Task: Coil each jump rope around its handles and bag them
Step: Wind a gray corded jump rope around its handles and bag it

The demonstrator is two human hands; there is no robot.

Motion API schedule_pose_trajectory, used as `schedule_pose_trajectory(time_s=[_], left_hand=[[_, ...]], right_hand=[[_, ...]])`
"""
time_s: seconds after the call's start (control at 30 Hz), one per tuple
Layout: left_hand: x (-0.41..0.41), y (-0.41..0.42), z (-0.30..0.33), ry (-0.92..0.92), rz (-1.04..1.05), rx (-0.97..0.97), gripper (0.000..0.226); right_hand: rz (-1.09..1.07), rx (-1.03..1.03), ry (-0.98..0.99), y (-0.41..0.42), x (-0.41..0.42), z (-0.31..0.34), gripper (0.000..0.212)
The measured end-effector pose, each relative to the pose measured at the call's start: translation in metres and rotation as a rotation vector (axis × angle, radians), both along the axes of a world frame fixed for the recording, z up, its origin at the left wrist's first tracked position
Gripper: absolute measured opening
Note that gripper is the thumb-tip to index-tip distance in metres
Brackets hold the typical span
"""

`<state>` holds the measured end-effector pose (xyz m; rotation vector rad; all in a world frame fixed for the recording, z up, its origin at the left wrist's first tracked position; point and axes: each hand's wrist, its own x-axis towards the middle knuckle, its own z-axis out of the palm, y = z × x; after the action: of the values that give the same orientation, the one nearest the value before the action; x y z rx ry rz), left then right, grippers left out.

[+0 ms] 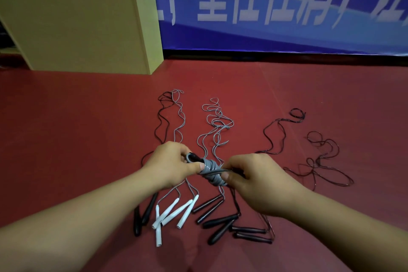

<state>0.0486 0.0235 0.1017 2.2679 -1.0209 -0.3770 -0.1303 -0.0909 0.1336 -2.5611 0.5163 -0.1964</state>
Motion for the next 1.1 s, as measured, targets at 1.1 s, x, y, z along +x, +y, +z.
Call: schedule_pose_trajectory(time_s=[1.1], left_hand=[[-0.040,0.003,0.021,0.667,-0.451,-0.353,0.016]], right_hand=[[-0.249,0.704,-0.074,-0.031,-0.004,0.006,0.013]])
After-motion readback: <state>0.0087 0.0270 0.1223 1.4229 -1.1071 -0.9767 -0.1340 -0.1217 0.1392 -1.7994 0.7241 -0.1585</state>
